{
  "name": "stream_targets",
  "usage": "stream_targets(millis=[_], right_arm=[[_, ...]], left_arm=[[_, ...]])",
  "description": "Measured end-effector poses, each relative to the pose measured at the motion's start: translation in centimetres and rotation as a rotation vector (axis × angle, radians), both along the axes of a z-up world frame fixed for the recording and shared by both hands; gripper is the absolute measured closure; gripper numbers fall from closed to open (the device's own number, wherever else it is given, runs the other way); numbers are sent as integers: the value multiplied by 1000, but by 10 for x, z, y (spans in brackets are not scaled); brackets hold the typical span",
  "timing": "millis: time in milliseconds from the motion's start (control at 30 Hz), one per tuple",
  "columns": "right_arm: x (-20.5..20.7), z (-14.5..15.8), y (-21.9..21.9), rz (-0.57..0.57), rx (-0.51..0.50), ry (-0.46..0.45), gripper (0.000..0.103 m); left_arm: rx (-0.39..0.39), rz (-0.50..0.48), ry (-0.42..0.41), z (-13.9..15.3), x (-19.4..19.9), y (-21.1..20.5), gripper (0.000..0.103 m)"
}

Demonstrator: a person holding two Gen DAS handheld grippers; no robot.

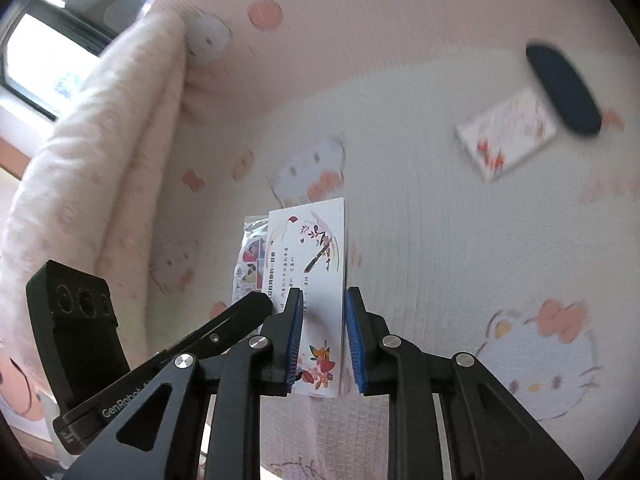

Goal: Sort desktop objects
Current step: 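Lift the cards with both tools toward the cardboard box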

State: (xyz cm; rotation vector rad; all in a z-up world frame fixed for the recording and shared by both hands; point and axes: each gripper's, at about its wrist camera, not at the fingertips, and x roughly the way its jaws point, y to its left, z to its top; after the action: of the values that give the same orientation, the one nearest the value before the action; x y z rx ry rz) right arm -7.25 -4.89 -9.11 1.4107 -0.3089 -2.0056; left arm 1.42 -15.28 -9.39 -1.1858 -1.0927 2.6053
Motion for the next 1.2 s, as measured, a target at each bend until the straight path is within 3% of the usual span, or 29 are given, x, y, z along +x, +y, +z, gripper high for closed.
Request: stream_targets(millis=[267, 433, 1000, 1200], right_arm=[[-1, 73, 16, -15, -72, 167, 84], [-1, 100, 32, -54, -105, 223, 84], [-29, 142, 132, -225, -104, 314, 84], [-50, 147, 183, -306, -50, 334, 84]], left_arm=[[-2, -17, 152, 63, -9, 16, 90], [9, -46, 218, 91, -18, 36, 91], [0, -237, 284, 133, -81, 137, 91], [57, -335, 267, 122, -107, 221, 91]])
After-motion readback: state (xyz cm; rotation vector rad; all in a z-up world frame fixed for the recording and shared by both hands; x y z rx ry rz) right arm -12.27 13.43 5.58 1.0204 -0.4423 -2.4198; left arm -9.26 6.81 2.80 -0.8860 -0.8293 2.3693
